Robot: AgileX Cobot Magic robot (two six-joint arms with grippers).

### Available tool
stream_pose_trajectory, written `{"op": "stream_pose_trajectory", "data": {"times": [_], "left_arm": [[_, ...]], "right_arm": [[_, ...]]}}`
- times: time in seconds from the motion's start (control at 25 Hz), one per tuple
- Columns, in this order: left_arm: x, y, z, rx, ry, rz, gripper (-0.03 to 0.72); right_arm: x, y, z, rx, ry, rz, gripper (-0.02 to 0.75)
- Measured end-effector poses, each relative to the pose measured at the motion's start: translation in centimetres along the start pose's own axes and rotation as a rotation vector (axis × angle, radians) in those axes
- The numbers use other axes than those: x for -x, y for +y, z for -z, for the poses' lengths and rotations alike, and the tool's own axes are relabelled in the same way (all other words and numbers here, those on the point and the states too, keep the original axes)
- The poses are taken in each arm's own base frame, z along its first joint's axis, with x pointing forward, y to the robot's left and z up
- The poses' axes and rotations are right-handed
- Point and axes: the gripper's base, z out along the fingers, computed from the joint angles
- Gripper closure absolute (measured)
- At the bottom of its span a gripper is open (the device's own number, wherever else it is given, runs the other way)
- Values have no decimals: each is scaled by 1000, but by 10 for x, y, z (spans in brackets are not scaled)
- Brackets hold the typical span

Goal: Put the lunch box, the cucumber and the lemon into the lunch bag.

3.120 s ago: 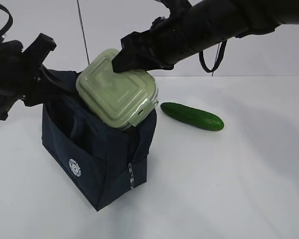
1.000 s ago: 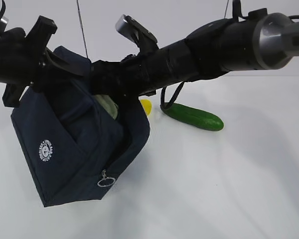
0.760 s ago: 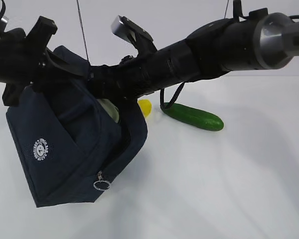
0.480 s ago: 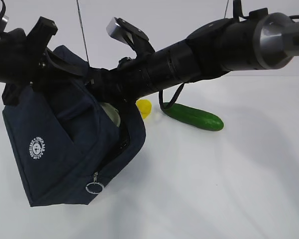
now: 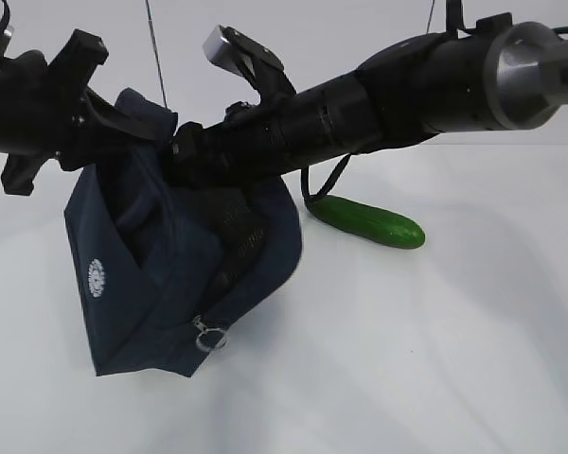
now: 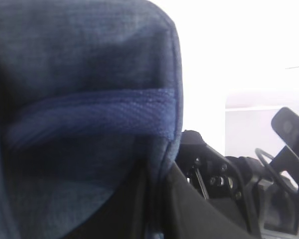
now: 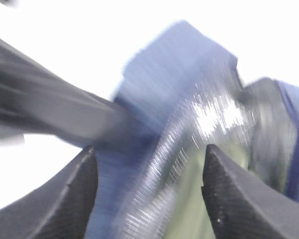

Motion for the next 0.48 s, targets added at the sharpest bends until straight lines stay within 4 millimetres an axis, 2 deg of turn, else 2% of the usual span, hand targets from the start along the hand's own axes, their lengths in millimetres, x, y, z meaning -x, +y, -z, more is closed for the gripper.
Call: {"op": "stream_pose_trajectory", "data": {"times": [0.2,0.48], "left_arm": [[2,0,0,4,-14,-7,660],[1,2,0,25,-2,-49,666]], "right_arm": [[10,5,14,-15,-19,58,223],[41,32,67,-25,-77,161,212]]}}
